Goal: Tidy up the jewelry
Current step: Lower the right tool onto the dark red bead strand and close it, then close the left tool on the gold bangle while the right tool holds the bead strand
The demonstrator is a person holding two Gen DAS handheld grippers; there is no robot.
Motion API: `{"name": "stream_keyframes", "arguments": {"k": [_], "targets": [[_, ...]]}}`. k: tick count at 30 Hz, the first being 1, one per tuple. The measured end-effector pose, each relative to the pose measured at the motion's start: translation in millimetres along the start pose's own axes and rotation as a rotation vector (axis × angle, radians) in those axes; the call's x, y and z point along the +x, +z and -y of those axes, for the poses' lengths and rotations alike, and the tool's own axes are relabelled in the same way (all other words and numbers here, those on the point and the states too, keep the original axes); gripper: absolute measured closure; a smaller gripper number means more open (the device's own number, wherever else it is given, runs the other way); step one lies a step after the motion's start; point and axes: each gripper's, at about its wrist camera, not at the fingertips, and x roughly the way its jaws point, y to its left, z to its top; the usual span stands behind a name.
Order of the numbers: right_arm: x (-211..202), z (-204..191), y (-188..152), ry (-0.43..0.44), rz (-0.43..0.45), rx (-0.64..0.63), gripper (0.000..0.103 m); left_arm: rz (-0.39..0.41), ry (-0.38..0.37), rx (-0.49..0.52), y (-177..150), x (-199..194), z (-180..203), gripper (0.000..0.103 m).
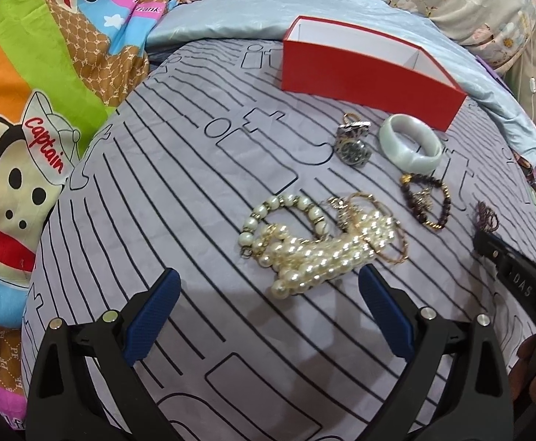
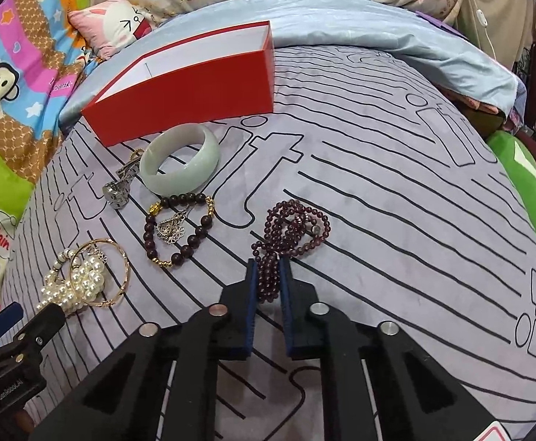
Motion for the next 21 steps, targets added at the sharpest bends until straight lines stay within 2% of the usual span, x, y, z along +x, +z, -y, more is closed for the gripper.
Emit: {"name": "stream_keyframes", "arguments": {"k": [5, 10, 12, 19, 21], "targets": [[-5.7, 3.9, -3.3, 0.011, -0.003, 0.009, 0.094, 0.002, -0.045, 0.001, 7.3, -3.3, 10.5, 0.009], [-9.6, 5.7, -5.7, 0.026, -0.006, 0.007, 0.094, 0.005, -0.076, 0.022, 17.2, 0.1, 26.3, 0.015], [-10.5, 6.0, -6.3, 0.034, -0.007, 0.009, 0.094, -0.002, -0.091, 0.029, 22.1, 4.8, 32.1, 0.024], [-8.3, 6.9, -5.7, 0.048, -0.012, 0.010, 0.094, -0.033, -0.150, 0.024, 35.2, 16.3, 41.6, 0.042], [-7.0, 6.3, -5.3, 0.052, -0.014, 0.010, 0.094, -0.036, -0.160, 0.036, 36.9, 18.2, 46.2, 0.051]]}}
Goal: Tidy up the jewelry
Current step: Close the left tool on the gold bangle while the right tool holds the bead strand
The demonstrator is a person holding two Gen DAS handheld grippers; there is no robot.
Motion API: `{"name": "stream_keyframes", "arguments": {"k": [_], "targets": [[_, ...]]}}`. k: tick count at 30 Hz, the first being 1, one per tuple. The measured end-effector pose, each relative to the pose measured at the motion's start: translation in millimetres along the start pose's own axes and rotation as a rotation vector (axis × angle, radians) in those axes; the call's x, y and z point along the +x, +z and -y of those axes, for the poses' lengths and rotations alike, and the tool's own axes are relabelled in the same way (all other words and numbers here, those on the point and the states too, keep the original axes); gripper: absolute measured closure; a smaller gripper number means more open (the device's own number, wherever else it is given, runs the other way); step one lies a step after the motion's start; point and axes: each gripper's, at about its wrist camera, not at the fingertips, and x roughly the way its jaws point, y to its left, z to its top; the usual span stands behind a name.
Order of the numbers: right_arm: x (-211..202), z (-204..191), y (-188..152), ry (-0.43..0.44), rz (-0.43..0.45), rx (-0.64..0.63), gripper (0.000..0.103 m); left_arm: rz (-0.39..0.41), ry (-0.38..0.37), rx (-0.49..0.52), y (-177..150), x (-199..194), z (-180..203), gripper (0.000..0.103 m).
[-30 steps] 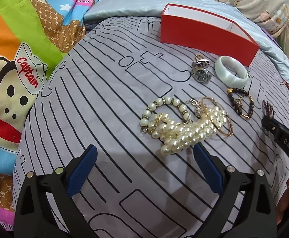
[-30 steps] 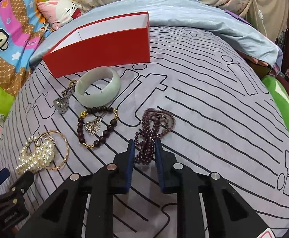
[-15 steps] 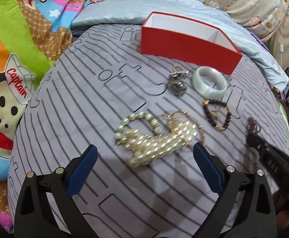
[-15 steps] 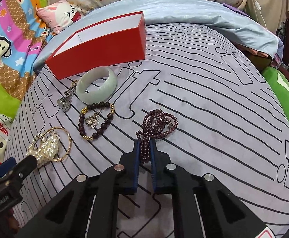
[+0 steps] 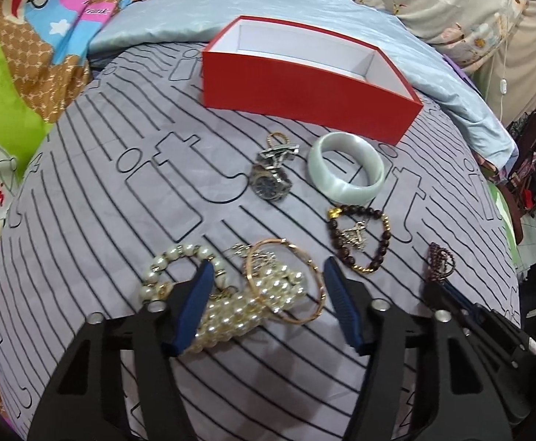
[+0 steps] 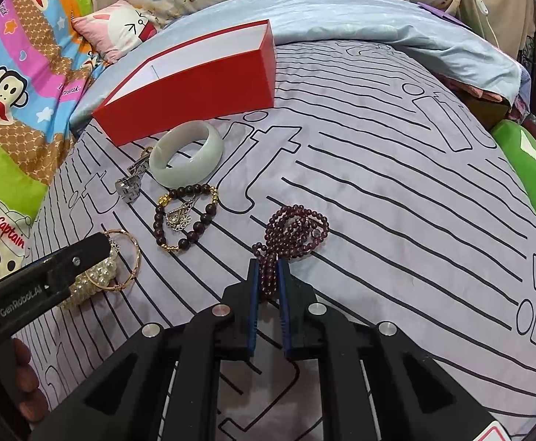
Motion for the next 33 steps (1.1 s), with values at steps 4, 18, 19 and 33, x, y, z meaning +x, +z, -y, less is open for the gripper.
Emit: {"name": "stream_keyframes", "arguments": {"k": [4, 18, 19, 33], "targets": [[2.1, -1.6, 0.5, 0.002, -0.001, -0.008, 0.094, -0.027, -0.010, 0.007, 0.4, 8.6, 3.0, 0.071], [0.5, -3.0, 0.5, 0.003, 0.007, -0.014, 0.094, 0.013, -0.094, 0.013, 2.4, -11.6, 9.0, 0.102], [-0.6, -3.0, 0.3, 0.004, 0.009, -0.014, 0.094, 0.019, -0.103, 0.013, 3.1, -15.2, 10.2, 0.103], [-7.6, 1.5, -4.6, 0.001, 0.009, -0.016, 0.094, 0.024, -0.046, 0.112, 1.1, -0.3, 16.6, 0.059]]}}
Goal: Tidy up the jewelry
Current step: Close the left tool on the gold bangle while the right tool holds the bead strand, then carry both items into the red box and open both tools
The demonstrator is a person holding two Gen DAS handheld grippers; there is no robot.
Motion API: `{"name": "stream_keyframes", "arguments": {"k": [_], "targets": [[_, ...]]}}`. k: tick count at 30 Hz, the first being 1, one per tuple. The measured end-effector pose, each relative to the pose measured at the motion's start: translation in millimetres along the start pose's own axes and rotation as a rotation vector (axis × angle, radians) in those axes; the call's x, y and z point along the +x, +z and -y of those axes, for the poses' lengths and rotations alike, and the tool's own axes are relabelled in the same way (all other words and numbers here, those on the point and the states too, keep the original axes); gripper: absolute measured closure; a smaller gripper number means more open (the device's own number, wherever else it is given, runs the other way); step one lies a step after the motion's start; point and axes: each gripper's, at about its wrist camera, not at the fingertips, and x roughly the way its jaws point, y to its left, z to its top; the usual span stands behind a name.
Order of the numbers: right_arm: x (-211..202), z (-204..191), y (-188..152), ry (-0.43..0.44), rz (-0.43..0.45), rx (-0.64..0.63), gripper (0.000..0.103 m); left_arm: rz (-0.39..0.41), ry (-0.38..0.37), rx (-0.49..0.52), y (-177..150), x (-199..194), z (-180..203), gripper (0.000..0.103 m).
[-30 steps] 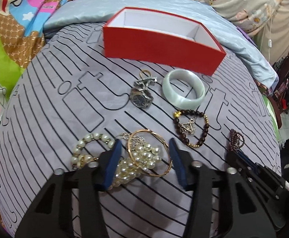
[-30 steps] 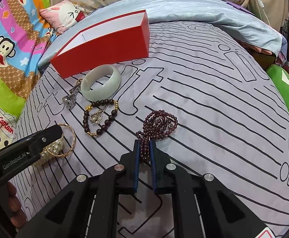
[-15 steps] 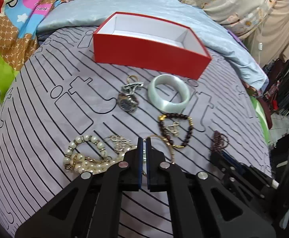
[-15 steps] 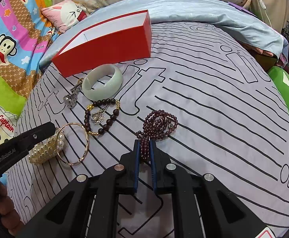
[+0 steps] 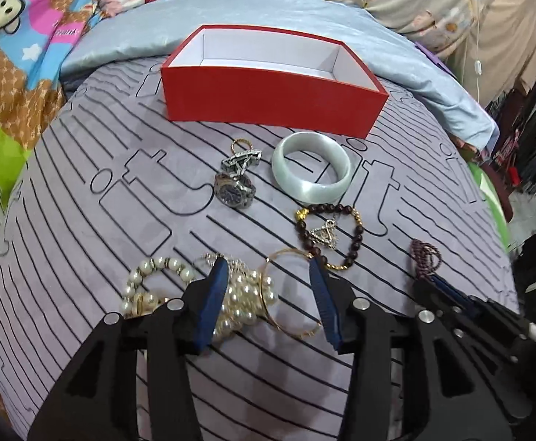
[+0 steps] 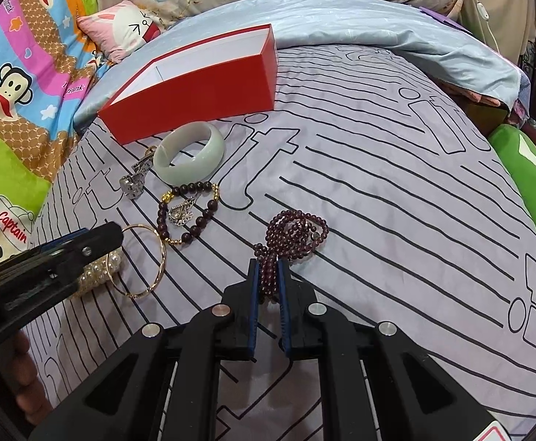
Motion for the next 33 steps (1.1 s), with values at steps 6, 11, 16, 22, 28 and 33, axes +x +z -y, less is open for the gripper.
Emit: {"name": "stream_keyframes", "arguments": {"k": [6, 11, 16, 22, 28, 33], "targets": [[2.0, -1.0, 1.7, 0.006, -0.005, -0.004, 0.094, -0.024, 0.003, 0.075, 0.6, 17.1, 5.6, 0.062], [4.6, 0.9, 3.4, 0.005, -0.010, 0.000, 0.094, -0.047, -0.008, 0.135, -2.5, 28.6, 12.1, 0.078], [4.5, 4.3, 4.3, 0.002, -0.010, 0.006, 0.094, -0.041, -0.011, 0.169, -4.7, 29.6, 17.8, 0.096], [-0.7, 6.7, 5.2, -0.005, 0.000, 0.006, 0.094, -0.042, -0.047, 0.127, -5.4, 20.3, 13.6, 0.099], [-13.7, 8.8, 8.3, -0.004, 0.022, -0.001, 0.094, -0.010, -0.106, 0.099, -4.7, -9.8, 11.8, 0.101], [-25.4, 8.3, 14.5, 0.011, 0.044, -0.011, 0.094, 0.029, -0.139, 0.095, 0.4, -40.4, 8.7, 0.102]]}}
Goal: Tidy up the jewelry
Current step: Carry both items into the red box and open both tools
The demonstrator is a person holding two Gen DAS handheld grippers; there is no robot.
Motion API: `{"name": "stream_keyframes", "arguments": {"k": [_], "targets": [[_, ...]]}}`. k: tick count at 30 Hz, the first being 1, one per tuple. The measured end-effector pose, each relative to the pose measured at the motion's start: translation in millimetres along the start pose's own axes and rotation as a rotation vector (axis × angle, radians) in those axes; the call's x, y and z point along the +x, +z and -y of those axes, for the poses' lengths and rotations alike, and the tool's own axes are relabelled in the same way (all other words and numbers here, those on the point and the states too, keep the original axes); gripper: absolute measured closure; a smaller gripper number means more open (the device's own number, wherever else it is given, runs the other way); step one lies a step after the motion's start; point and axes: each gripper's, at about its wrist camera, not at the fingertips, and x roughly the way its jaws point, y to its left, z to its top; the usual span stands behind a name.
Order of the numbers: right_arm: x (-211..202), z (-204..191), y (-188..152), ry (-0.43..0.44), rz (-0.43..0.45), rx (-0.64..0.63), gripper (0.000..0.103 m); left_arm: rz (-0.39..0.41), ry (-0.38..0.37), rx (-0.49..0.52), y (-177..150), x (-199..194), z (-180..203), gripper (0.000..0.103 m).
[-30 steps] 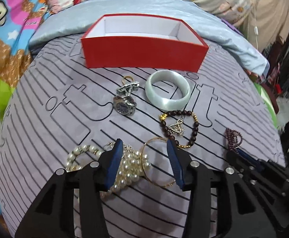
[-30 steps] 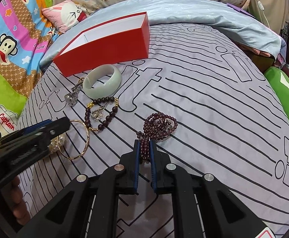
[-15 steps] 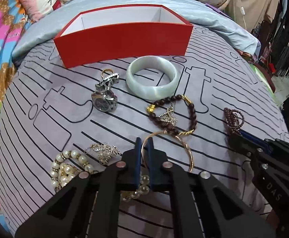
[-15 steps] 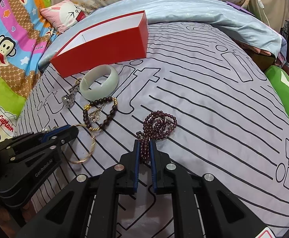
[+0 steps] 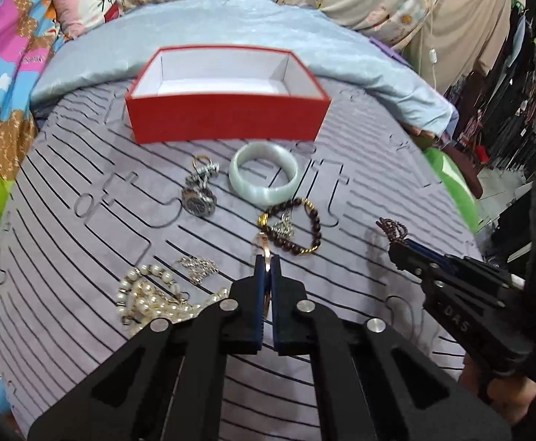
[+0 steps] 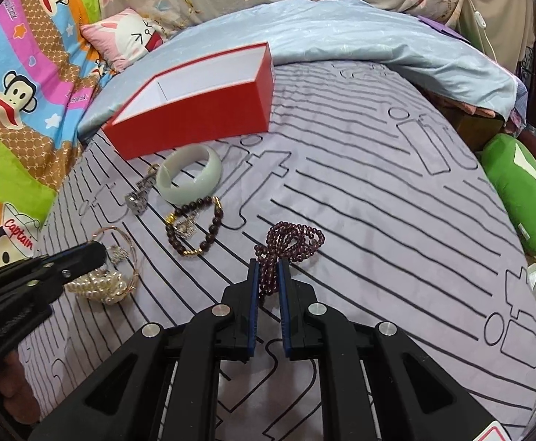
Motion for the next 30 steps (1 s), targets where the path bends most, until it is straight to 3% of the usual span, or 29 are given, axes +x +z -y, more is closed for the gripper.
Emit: {"name": "stream_keyframes", "arguments": {"k": [9, 17, 23, 30], "targets": [[-18.6, -8.7, 29.5, 0.045, 0.058, -0.034, 0.094, 0.096, -0.015, 0.031, 32.0, -40.7, 3.3, 0.102], [-20.1, -29.3, 107.4, 0.162, 0.118, -0.075, 0.094, 0.182, -0.028, 0.010, 96.9, -44.2, -15.0, 0.102], [2.0, -59.7, 176.2, 0.157, 0.175, -0.148, 0.094, 0.211, -0.032, -0.024, 166.1, -14.7, -34.0, 0.102], [73.7, -74.5, 225.0, 0.142, 0.111, -0.158, 0.094, 0.177, -0.007, -0.056, 219.4, 52.0, -61.3, 0.102]]}}
